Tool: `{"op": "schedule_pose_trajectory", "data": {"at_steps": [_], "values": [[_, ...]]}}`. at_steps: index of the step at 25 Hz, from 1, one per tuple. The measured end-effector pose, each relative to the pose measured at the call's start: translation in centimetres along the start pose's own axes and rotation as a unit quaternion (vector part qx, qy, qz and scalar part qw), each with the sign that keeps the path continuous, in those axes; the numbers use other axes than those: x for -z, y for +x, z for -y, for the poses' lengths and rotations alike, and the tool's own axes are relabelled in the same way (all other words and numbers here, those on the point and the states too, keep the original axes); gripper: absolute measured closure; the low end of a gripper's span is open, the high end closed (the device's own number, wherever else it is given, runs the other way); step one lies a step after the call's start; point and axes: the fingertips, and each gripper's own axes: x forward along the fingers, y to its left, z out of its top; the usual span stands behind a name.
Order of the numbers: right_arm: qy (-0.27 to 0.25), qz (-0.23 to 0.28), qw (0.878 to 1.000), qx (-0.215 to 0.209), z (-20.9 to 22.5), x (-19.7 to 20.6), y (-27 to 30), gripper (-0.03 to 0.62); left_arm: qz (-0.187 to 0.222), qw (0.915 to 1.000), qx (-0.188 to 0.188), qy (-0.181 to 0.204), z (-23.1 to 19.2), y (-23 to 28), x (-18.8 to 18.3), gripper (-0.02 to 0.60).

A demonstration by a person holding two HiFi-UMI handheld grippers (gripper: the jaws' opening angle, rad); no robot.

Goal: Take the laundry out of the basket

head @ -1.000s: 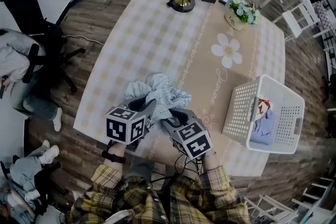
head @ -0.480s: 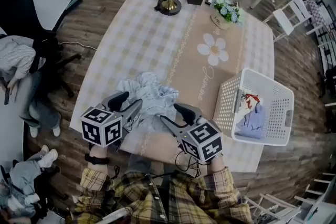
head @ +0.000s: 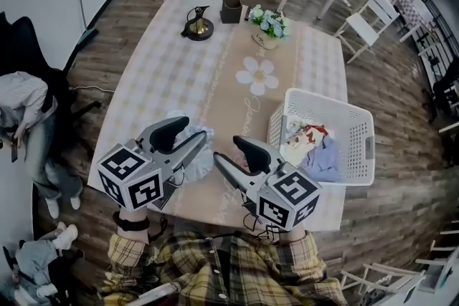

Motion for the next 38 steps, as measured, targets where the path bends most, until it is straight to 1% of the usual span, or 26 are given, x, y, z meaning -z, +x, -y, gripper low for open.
{"op": "schedule_pose_trajectory", "data": {"at_steps": [1,3,5,6,7,8,9,11,12,14,16,18,21,24,29,38], "values": [[-0.001,0.019,1.000,0.002,-0.1,-1.2,-1.5,0.346,0.013,0.9997,0.016,0.009,2.0,0.4,-1.4,0.359],[-0.006,0.055,0.998,0.009,0.0,-3.4,-4.7,0.385,0.038,0.9978,0.047,0.030,6.2,1.5,-3.7,0.360],[-0.016,0.089,0.996,0.023,0.8,-5.0,-8.0,0.443,0.058,0.9944,0.073,0.051,10.1,2.9,-5.3,0.368],[-0.023,0.103,0.994,0.033,1.3,-5.7,-9.6,0.457,0.067,0.9925,0.084,0.058,11.8,3.7,-5.8,0.378],[-0.030,0.115,0.992,0.044,1.9,-6.2,-11.3,0.476,0.076,0.9907,0.094,0.063,13.4,4.4,-6.2,0.422],[-0.037,0.127,0.990,0.056,2.5,-6.6,-12.8,0.495,0.085,0.9889,0.104,0.064,14.9,5.1,-6.5,0.443],[-0.042,0.136,0.988,0.067,3.1,-6.9,-14.4,0.511,0.092,0.9872,0.113,0.064,16.4,5.7,-6.7,0.444],[-0.049,0.147,0.984,0.084,4.1,-7.0,-17.3,0.540,0.102,0.9846,0.128,0.061,19.1,6.7,-6.7,0.476],[-0.051,0.150,0.983,0.088,4.4,-7.0,-18.7,0.560,0.105,0.9837,0.133,0.059,20.4,7.1,-6.6,0.477],[-0.051,0.150,0.983,0.093,4.9,-6.6,-21.4,0.579,0.108,0.9826,0.140,0.056,23.0,7.9,-6.3,0.514],[-0.051,0.147,0.983,0.094,5.4,-6.2,-23.5,0.581,0.111,0.9818,0.145,0.054,25.2,8.6,-6.0,0.559],[-0.049,0.146,0.983,0.094,5.9,-6.0,-25.1,0.582,0.108,0.9810,0.152,0.055,26.9,9.3,-5.6,0.571],[-0.043,0.153,0.982,0.100,6.6,-5.9,-26.7,0.582,0.101,0.9797,0.162,0.062,28.6,10.2,-5.2,0.571],[-0.036,0.161,0.981,0.105,7.1,-6.0,-27.7,0.582,0.098,0.9790,0.166,0.067,29.2,10.7,-5.2,0.571],[-0.017,0.167,0.980,0.109,7.6,-5.6,-28.2,0.582,0.095,0.9790,0.166,0.070,29.1,10.8,-5.2,0.571],[-0.010,0.161,0.979,0.122,7.6,-5.2,-27.3,0.582,0.087,0.9785,0.172,0.073,28.1,10.6,-5.1,0.571]]}}
